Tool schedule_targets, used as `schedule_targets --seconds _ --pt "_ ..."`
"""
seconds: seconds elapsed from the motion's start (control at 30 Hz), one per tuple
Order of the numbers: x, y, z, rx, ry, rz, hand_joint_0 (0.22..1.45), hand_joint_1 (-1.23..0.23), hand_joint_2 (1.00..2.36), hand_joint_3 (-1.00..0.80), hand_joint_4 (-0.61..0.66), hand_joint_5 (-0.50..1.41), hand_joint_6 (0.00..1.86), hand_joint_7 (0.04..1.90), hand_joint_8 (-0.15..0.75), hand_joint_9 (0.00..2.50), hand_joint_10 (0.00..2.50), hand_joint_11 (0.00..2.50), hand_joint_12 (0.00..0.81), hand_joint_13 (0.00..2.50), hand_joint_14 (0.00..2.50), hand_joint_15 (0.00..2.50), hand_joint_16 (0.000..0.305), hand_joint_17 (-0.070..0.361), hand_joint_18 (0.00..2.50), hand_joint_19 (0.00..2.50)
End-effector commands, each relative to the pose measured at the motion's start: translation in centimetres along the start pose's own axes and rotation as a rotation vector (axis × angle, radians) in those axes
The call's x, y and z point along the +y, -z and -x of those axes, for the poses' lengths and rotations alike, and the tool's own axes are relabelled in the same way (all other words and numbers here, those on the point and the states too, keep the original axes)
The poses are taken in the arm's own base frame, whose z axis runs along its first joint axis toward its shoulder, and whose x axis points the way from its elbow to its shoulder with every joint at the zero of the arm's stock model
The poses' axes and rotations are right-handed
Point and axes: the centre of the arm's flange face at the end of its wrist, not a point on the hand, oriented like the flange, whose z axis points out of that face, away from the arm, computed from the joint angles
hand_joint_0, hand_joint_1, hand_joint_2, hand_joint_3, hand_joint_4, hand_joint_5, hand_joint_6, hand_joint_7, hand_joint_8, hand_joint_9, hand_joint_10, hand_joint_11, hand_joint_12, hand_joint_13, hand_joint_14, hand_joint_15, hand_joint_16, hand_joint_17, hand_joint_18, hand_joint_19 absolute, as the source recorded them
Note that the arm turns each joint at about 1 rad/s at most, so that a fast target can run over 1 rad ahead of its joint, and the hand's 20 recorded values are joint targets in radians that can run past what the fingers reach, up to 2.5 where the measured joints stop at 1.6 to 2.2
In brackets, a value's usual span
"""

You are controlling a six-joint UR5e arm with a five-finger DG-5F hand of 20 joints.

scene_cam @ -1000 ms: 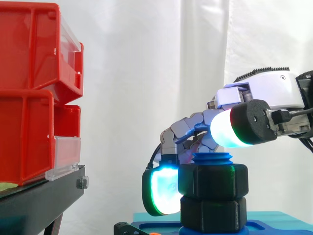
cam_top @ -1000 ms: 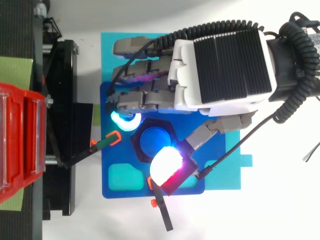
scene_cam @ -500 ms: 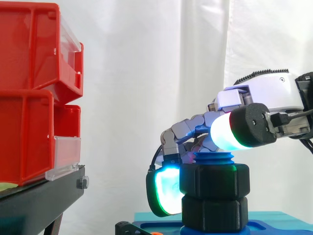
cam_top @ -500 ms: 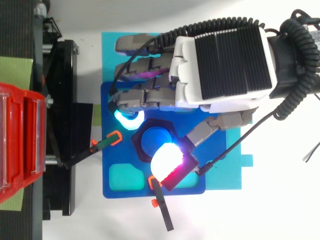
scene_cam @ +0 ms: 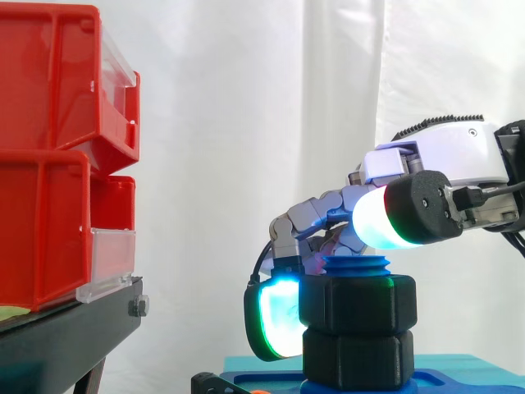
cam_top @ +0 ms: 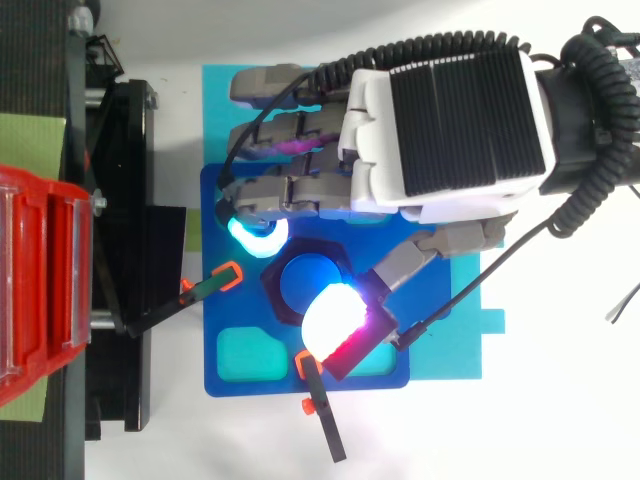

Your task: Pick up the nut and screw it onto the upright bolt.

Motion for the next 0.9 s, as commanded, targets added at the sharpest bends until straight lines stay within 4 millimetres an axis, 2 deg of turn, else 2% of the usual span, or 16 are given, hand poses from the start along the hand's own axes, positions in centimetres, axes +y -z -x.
schedule_targets --seconds 0.0,0.07,0.13,0.2,0.23,0.37,0.4,0.47,0.5,0.63,0.67,0.77,0.8,0.87 --pt "0.0 0.0 0.1 -0.001 0.000 -0.004 0.50 -0.17 1.00 -0.50 0.25 -0.10 0.50 1.02 0.253 0.74 0.00 0.00 0.295 0.51 0.00 0.00 0.032 0.072 0.17 0.00" --pt "-0.1 0.0 0.4 -0.006 0.001 -0.006 0.50 -0.17 1.00 -0.50 0.25 -0.11 0.50 0.95 0.248 0.72 0.00 0.00 0.297 0.49 0.00 0.00 0.033 0.073 0.16 0.00" --pt "0.5 0.3 2.8 -0.016 0.004 -0.002 0.49 -0.16 1.00 -0.50 0.24 -0.12 0.50 0.88 0.244 0.69 0.00 0.00 0.298 0.47 0.00 0.00 0.034 0.076 0.13 0.00" --pt "0.5 0.5 3.7 -0.003 0.004 -0.007 0.48 -0.16 1.00 -0.50 0.23 -0.13 0.50 0.85 0.244 0.69 0.00 0.00 0.300 0.46 0.00 0.00 0.034 0.077 0.13 0.00" --pt "0.7 1.1 5.1 0.025 0.012 -0.019 0.48 -0.16 1.00 -0.50 0.23 -0.13 0.50 0.84 0.245 0.69 0.00 0.00 0.301 0.46 0.00 0.00 0.034 0.078 0.12 0.00" --pt "0.8 1.9 6.9 0.051 0.036 -0.033 0.47 -0.15 1.00 -0.50 0.22 -0.13 0.50 0.79 0.241 0.67 0.00 0.00 0.307 0.44 0.00 0.00 0.035 0.079 0.11 0.00" --pt "0.8 2.9 7.9 0.075 0.067 -0.042 0.47 -0.15 1.00 -0.50 0.22 -0.13 0.50 0.78 0.240 0.66 0.00 0.00 0.309 0.44 0.00 0.00 0.035 0.079 0.11 0.00" --pt "0.8 3.6 8.3 0.091 0.095 -0.049 0.47 -0.15 1.00 -0.50 0.22 -0.13 0.50 0.78 0.242 0.66 0.00 0.00 0.310 0.44 0.00 0.00 0.035 0.079 0.11 0.00" --pt "0.9 4.8 8.9 0.110 0.138 -0.058 0.47 -0.15 1.00 -0.50 0.22 -0.13 0.50 0.78 0.240 0.66 0.00 0.00 0.311 0.44 0.00 0.00 0.035 0.080 0.10 0.00" --pt "1.3 7.4 9.9 0.117 0.172 -0.061 0.47 -0.15 1.00 -0.50 0.22 -0.14 0.50 0.78 0.244 0.64 0.00 0.00 0.313 0.43 0.00 0.00 0.035 0.079 0.10 0.00" --pt "2.0 9.7 10.6 0.101 0.181 -0.071 0.47 -0.15 1.00 -0.50 0.22 -0.14 0.50 0.78 0.243 0.64 0.00 0.00 0.314 0.43 0.00 0.00 0.035 0.079 0.10 0.00" --pt "2.8 11.7 10.9 0.061 0.189 -0.089 0.47 -0.15 1.00 -0.50 0.23 -0.14 0.50 0.78 0.243 0.64 0.00 0.00 0.316 0.43 0.00 0.00 0.035 0.080 0.09 0.00" --pt "2.8 11.7 10.9 0.061 0.189 -0.089 0.47 -0.16 1.00 -0.50 0.22 -0.14 0.50 0.79 0.245 0.64 0.00 0.00 0.318 0.42 0.00 0.00 0.035 0.080 0.09 0.00" --pt "3.0 13.5 11.2 0.026 0.194 -0.126 0.47 -0.16 1.00 -0.50 0.22 -0.14 0.50 0.79 0.244 0.64 0.00 0.00 0.318 0.42 0.00 0.00 0.035 0.079 0.09 0.00"
